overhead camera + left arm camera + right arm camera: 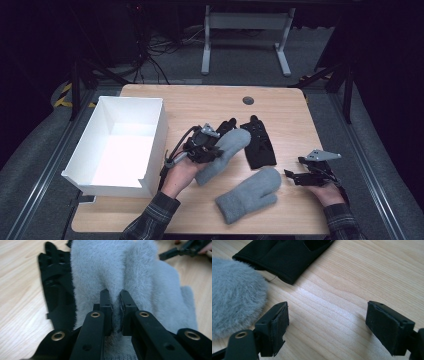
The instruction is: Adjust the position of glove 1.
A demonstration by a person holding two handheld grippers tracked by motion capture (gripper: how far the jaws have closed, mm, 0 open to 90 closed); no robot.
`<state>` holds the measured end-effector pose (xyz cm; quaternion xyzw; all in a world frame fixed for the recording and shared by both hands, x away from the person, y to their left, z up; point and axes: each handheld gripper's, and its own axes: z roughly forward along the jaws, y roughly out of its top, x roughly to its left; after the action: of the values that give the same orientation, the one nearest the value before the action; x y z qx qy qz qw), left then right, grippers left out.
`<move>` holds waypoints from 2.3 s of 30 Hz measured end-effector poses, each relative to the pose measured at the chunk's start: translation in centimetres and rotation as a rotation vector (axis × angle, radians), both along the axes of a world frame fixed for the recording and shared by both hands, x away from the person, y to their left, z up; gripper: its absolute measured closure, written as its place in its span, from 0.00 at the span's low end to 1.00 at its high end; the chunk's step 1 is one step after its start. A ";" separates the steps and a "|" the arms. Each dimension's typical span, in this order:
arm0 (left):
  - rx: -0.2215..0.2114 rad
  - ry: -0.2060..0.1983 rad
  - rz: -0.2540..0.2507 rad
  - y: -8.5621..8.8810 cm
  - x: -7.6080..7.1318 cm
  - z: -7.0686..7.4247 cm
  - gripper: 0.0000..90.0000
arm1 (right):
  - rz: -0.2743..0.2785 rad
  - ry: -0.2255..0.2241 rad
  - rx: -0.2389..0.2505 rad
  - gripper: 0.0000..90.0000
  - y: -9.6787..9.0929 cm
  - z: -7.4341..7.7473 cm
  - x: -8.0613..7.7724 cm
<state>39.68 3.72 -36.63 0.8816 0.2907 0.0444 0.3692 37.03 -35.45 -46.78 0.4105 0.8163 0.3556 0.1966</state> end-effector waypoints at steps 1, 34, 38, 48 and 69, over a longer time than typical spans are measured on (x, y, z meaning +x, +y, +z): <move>0.002 0.000 -0.012 -0.4 -0.3 0.0 0.93 | 0.000 0.000 0.000 0.21 0.0 0.0 0.0; 0.124 0.037 -0.193 -8.8 -6.1 -2.0 0.93 | 0.000 0.000 0.000 0.21 0.0 0.0 0.0; 0.132 0.037 -0.198 -9.1 -6.1 -2.6 0.90 | 0.000 0.000 0.000 0.21 0.0 0.0 0.0; 0.065 -0.008 -0.189 -7.5 -6.0 -1.7 0.53 | 0.001 0.000 -0.001 0.21 0.0 0.0 0.0; 0.047 0.040 -0.079 0.8 -4.7 -4.1 0.85 | 0.001 0.000 0.002 0.21 0.0 0.0 0.0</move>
<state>34.94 4.54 -40.77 0.9014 0.2621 0.0191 0.3440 37.02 -35.43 -46.79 0.4104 0.8162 0.3564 0.1960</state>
